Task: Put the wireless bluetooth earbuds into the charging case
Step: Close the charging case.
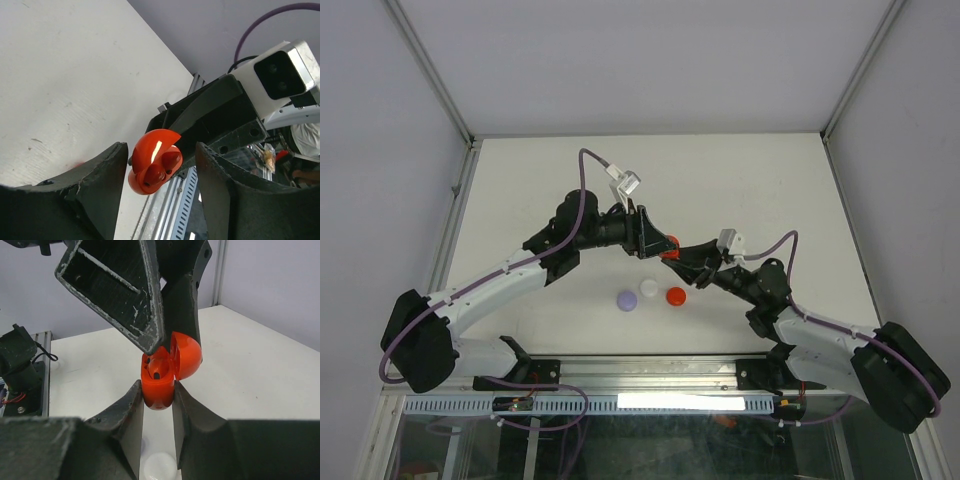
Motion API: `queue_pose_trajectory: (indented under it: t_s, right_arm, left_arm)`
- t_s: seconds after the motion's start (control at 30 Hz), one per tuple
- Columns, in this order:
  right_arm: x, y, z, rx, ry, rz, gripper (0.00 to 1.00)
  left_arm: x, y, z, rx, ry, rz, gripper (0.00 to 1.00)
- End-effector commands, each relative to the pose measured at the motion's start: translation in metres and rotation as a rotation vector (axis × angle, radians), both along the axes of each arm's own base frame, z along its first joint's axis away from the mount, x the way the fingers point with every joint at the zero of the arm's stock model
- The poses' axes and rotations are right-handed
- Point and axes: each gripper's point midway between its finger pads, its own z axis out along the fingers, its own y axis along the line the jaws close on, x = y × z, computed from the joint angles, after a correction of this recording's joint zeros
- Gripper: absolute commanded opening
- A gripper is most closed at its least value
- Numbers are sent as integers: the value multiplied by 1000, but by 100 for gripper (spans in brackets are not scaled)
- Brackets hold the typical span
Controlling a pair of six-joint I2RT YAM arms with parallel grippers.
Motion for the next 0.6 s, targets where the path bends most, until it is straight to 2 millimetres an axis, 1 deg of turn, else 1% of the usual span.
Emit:
queue_pose_trajectory:
  t_s: [0.0, 0.13, 0.33, 0.57]
  right_arm:
    - [-5, 4, 30, 62, -65, 42, 0]
    - [-5, 6, 25, 53, -49, 51, 0]
    - [-5, 10, 19, 34, -26, 72, 0]
    - [-13, 15, 10, -4, 5, 132, 0]
  left_arm:
    - [-15, -5, 24, -89, -46, -102, 56]
    - [-24, -5, 32, -117, -64, -154, 54]
    - [-31, -3, 39, -128, -86, -183, 53]
    - [-30, 5, 44, -138, -147, -169, 52]
